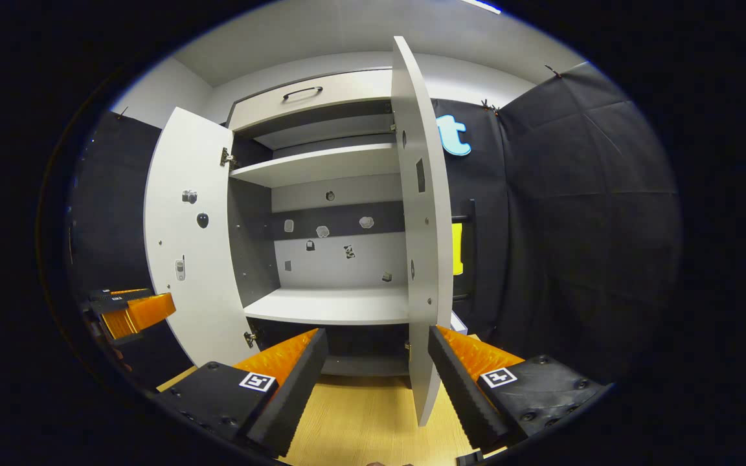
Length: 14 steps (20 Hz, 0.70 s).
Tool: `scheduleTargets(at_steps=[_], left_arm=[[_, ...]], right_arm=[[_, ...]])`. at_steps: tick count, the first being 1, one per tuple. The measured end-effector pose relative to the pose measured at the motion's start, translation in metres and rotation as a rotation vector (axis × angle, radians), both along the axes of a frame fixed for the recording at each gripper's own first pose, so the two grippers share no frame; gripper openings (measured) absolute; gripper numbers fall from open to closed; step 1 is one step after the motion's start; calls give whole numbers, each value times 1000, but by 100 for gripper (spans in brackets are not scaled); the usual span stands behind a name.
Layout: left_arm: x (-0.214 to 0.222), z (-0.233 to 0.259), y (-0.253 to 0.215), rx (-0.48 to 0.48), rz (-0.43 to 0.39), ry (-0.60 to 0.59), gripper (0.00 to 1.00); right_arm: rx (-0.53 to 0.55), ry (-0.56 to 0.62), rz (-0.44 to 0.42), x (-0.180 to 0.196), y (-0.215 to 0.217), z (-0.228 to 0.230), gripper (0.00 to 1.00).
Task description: Open the right door of the double-door shoe cabinet with the right hand, and open the left door with the left hand.
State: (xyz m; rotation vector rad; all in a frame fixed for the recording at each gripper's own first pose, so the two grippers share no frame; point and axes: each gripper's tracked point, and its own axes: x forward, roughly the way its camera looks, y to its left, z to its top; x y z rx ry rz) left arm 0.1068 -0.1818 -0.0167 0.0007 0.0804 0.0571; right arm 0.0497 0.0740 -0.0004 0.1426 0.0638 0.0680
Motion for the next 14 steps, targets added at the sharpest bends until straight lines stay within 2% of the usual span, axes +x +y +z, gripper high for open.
scheduleTargets(at_steps=[1, 3, 10, 14], left_arm=[[1, 0, -4, 0, -3, -5, 89], [-2, -3, -4, -9, -1, -3, 96], [-16, -7, 17, 24, -7, -9, 96], [-20, 0, 29, 54, -11, -27, 96]], right_arm=[[1, -13, -7, -1, 0, 4, 99], [-4, -26, -20, -2, 2, 8, 99], [1, 9, -39, -24, 10, -3, 98], [19, 38, -77, -29, 2, -16, 99]])
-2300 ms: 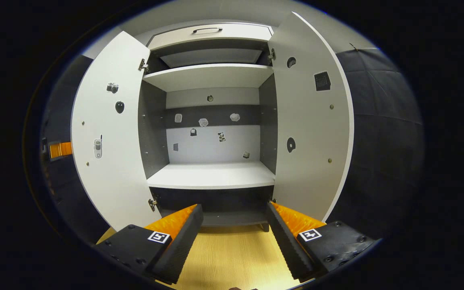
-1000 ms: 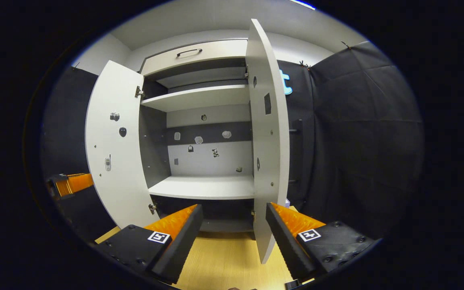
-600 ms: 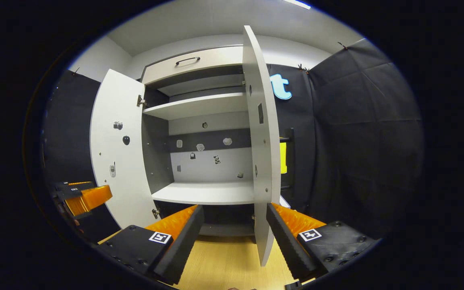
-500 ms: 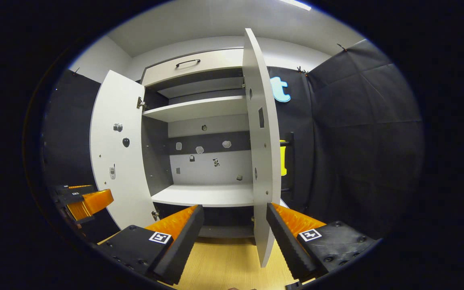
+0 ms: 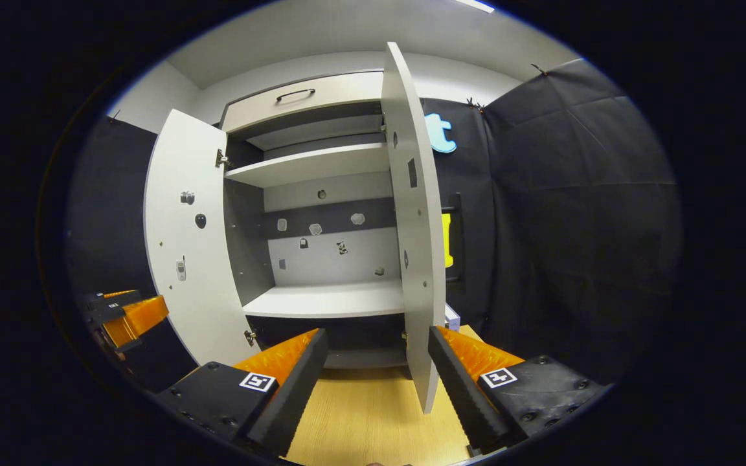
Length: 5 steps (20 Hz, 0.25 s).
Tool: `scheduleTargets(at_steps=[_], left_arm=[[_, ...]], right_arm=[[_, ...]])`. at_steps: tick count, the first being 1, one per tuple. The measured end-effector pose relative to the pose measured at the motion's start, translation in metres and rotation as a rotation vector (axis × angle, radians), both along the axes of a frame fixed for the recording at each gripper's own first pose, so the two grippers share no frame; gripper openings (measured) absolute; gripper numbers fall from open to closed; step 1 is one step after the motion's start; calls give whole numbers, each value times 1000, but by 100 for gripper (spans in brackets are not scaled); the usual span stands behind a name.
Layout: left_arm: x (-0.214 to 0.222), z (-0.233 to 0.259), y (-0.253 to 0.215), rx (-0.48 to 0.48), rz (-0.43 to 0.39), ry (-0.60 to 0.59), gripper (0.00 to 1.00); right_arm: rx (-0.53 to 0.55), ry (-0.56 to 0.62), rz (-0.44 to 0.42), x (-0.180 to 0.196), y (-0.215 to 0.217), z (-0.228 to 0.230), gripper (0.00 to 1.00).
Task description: Open the right door of the double-door shoe cabinet with the right hand, and open the left door with the left hand.
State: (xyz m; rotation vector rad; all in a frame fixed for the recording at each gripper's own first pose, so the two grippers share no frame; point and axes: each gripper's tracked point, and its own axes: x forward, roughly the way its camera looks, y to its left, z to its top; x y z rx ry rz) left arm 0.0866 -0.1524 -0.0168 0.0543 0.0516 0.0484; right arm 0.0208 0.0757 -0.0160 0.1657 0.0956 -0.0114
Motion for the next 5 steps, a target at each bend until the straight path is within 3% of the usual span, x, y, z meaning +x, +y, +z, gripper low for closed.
scheduleTargets(at_steps=[5], left_arm=[[0, 2, 6, -12, -6, -10, 96]], right_arm=[[-33, -14, -16, 0, -3, 1, 98]])
